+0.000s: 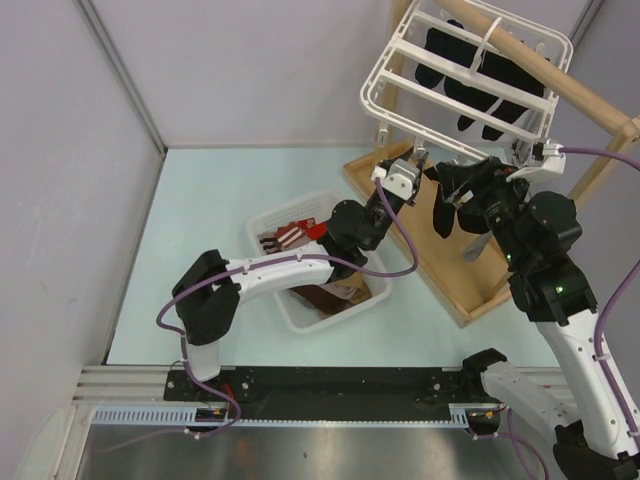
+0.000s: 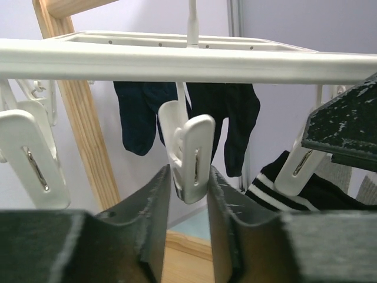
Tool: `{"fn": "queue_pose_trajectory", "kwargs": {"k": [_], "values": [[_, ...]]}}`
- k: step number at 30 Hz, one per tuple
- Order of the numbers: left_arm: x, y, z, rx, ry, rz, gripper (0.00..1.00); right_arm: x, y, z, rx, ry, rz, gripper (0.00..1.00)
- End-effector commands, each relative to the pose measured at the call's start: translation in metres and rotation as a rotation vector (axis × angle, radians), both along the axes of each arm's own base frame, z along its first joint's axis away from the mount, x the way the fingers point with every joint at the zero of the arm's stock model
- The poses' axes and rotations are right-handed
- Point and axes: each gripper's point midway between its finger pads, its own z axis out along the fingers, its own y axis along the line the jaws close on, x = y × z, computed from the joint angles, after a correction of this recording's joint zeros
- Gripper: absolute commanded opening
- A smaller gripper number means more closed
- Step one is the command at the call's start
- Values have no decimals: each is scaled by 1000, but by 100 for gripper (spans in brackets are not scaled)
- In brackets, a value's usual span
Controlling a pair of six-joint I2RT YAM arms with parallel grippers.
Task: Clip the socks to the hanger
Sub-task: Open the clamp at the hanger.
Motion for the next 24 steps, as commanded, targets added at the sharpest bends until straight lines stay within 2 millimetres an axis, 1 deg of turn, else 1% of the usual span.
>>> {"fn": "queue_pose_trajectory", "kwargs": {"k": [1,4,6,11,14,15,16,17,18,19,20,21,22,23,24], "values": [[-2,2,25,-82,-30,-19,30,-8,-1,11,-17,-41,11,69],[-4,3,24,-80,-31,-23,21,-12,1,12,-30,-53,30,69],[-5,6,24,-83,-34,-24,15,-17,2,18,-36,-77,47,69],[-9,12,26,-83,-37,-21,6,-30,6,31,-51,-142,97,69],[-14,13,27,-71,-49,-45,3,-36,15,35,-64,-169,158,69],[-19,11,29,-62,-65,-71,3,-39,21,36,-70,-178,197,69],[-22,10,24,-43,-63,-88,2,-39,26,35,-75,-178,218,69],[-28,11,29,-38,-74,-111,2,-39,29,37,-76,-186,237,69],[-32,10,29,-32,-77,-131,3,-42,36,36,-81,-188,280,69],[-38,7,24,-8,-79,-169,2,-40,40,33,-84,-180,299,69],[-43,10,29,-10,-87,-188,2,-40,44,33,-86,-180,317,69],[-47,10,30,-10,-86,-209,2,-41,48,32,-88,-180,343,69],[-52,7,23,15,-82,-240,2,-38,50,29,-89,-171,349,69],[-56,9,28,12,-86,-254,2,-37,51,28,-93,-166,352,69],[-59,8,26,21,-79,-272,2,-36,51,27,-95,-162,352,69]]}}
